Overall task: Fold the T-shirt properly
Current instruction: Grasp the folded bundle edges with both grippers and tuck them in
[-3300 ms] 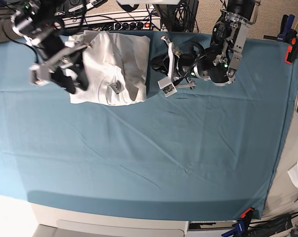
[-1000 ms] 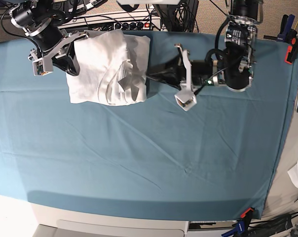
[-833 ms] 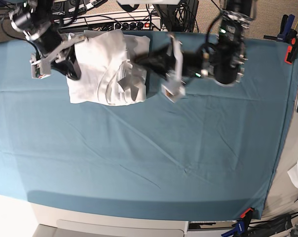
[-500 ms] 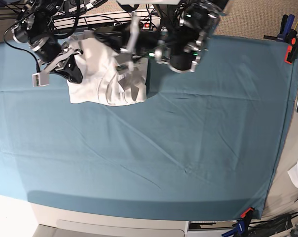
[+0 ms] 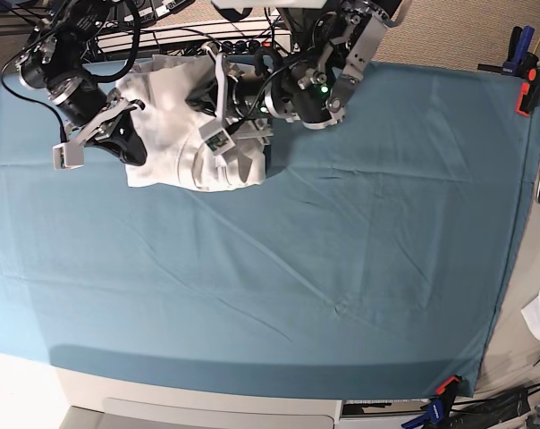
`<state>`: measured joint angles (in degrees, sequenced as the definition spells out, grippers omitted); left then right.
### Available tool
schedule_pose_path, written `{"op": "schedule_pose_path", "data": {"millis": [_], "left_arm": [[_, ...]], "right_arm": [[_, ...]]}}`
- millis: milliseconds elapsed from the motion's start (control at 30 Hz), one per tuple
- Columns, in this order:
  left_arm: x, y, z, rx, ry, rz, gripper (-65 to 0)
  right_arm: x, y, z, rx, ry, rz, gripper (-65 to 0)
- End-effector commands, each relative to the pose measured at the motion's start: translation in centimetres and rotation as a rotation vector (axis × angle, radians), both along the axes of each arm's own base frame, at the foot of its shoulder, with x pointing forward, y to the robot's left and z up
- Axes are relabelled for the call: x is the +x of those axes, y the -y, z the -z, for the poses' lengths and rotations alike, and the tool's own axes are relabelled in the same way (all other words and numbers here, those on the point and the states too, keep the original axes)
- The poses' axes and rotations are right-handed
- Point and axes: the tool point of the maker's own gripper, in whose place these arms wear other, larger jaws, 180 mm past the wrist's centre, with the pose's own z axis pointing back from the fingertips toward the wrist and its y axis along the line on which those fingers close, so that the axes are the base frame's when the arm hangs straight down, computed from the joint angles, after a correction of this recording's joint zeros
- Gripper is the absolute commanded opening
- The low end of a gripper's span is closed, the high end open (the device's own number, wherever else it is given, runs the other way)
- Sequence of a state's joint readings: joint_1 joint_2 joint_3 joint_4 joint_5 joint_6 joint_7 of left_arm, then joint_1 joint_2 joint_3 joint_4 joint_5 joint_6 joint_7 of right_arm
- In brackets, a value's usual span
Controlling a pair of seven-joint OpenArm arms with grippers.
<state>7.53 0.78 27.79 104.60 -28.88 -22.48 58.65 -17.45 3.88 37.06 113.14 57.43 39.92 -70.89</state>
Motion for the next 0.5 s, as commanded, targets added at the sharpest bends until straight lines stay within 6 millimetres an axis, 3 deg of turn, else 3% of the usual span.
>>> {"op": "schedule_pose_path", "data": {"millis": [0,200,333,467], "left_arm": [[-0.1,0.2,-0.4,-0.024,0.008,-0.001,-65.0],[-0.2,-2.9,2.9,0.092,-0.009,-0.042,-65.0],[-0.2,-3.3,3.2,0.102,-0.007,-0.042,-65.0],[-0.2,-3.3,3.2,0.103,-0.006,-0.042,-65.0]], "right_arm": [[0.7,0.3,-1.3,-0.007,0.052,0.000,-65.0],[0.7,0.8,-1.3,-0.033,0.051,0.004,-65.0],[0.9,0.9,-1.1,-0.028,0.050,0.007,-65.0],[1.9,1.5,0.6,0.036,0.015,0.038,-65.0]]}}
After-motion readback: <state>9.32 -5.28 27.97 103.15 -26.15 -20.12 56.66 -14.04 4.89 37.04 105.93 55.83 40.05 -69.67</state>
